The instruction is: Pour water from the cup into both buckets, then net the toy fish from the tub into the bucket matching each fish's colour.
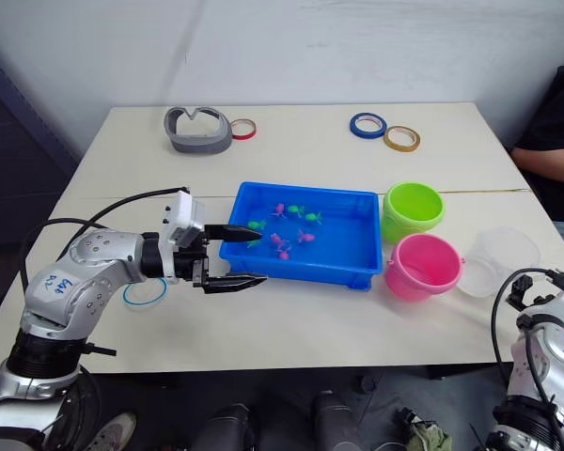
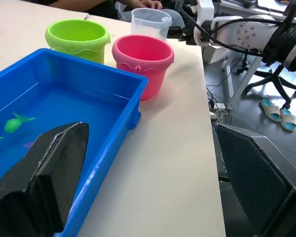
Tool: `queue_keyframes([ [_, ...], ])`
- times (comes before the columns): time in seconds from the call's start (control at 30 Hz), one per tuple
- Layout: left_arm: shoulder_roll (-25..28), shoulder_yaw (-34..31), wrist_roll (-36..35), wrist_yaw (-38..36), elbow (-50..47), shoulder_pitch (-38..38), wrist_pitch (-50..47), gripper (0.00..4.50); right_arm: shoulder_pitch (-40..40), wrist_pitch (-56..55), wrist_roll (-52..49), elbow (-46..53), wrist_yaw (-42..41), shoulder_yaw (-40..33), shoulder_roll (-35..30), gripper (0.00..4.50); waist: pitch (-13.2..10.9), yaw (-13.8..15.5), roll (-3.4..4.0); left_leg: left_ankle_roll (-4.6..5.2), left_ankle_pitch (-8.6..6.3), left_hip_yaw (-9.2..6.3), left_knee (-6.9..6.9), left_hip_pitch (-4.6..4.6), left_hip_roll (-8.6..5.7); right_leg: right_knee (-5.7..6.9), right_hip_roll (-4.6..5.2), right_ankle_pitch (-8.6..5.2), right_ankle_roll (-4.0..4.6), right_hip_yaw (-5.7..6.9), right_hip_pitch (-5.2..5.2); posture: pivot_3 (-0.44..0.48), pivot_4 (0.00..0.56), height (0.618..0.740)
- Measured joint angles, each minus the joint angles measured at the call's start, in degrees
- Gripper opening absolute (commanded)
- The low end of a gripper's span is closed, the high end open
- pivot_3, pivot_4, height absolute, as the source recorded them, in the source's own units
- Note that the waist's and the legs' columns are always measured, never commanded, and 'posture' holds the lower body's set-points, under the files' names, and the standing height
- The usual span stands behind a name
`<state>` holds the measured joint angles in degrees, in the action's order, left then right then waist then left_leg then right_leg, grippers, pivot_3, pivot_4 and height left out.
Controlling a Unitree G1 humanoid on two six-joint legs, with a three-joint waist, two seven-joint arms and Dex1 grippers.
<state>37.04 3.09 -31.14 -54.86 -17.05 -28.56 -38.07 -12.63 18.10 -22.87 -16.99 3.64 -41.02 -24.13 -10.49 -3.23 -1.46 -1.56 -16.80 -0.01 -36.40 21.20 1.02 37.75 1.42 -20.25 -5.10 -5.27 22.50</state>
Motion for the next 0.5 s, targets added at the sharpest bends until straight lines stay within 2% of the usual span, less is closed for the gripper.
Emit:
queue_keyframes([
  [0.07, 0.1, 0.0, 0.0, 0.1, 0.0, 0.0, 0.0, 4.47, -0.3, -0.8, 0.2, -0.7, 0.0, 0.1, 0.0, 4.5, 0.0, 0.0, 0.0, 0.0, 0.0, 0.01, 0.0, 0.0, 0.0, 0.0, 0.0, 0.0, 0.0, -0.01, 0.0, 0.0, 0.15, 0.74],
  [0.13, 0.1, -0.1, 0.0, 0.2, 0.0, 0.0, 0.0, 4.5, -0.5, -1.4, 0.2, -1.3, -0.1, 0.1, 0.0, 4.01, 0.0, 0.0, 0.0, 0.0, 0.0, 0.01, 0.0, 0.0, 0.0, 0.0, 0.0, 0.0, -0.01, -0.01, 0.0, 0.0, 0.15, 0.74],
  [0.2, 0.1, -0.2, 0.0, 0.3, 0.0, 0.0, 0.0, 4.5, -0.5, -1.9, 0.2, -1.4, -0.3, 0.3, 0.0, 3.26, 0.0, 0.0, 0.0, 0.0, 0.0, 0.01, 0.0, 0.0, 0.0, 0.0, 0.0, 0.0, -0.01, -0.01, 0.0, 0.0, 0.15, 0.74],
  [0.4, 0.1, -0.3, 0.0, 0.5, -0.2, 0.1, -0.4, 4.5, -0.6, -2.1, 0.2, -1.4, -0.4, 0.5, 0.0, 0.33, 0.0, 0.0, 0.0, 0.0, 0.0, 0.01, 0.0, 0.0, 0.0, 0.0, 0.01, 0.01, -0.01, -0.01, 0.0, 0.0, 0.15, 0.74],
  [0.43, 0.1, -0.4, 0.0, 0.5, -0.3, 0.2, -0.4, 4.5, -0.6, -2.2, 0.1, -1.4, -0.4, 0.5, 0.0, 0.04, 0.0, 0.0, 0.0, 0.0, 0.0, 0.01, 0.0, 0.0, 0.0, 0.0, 0.01, 0.01, -0.01, -0.01, 0.0, 0.0, 0.15, 0.74],
  [0.5, 0.1, -0.5, 0.0, 0.6, -0.5, 0.9, -0.4, 4.5, -0.5, -2.5, 0.1, -1.1, -0.6, 0.5, -0.1, 0.04, 0.0, 0.0, 0.0, 0.0, 0.0, 0.01, 0.0, 0.0, 0.0, 0.0, 0.01, 0.01, -0.02, -0.01, 0.0, 0.0, 0.15, 0.74],
])
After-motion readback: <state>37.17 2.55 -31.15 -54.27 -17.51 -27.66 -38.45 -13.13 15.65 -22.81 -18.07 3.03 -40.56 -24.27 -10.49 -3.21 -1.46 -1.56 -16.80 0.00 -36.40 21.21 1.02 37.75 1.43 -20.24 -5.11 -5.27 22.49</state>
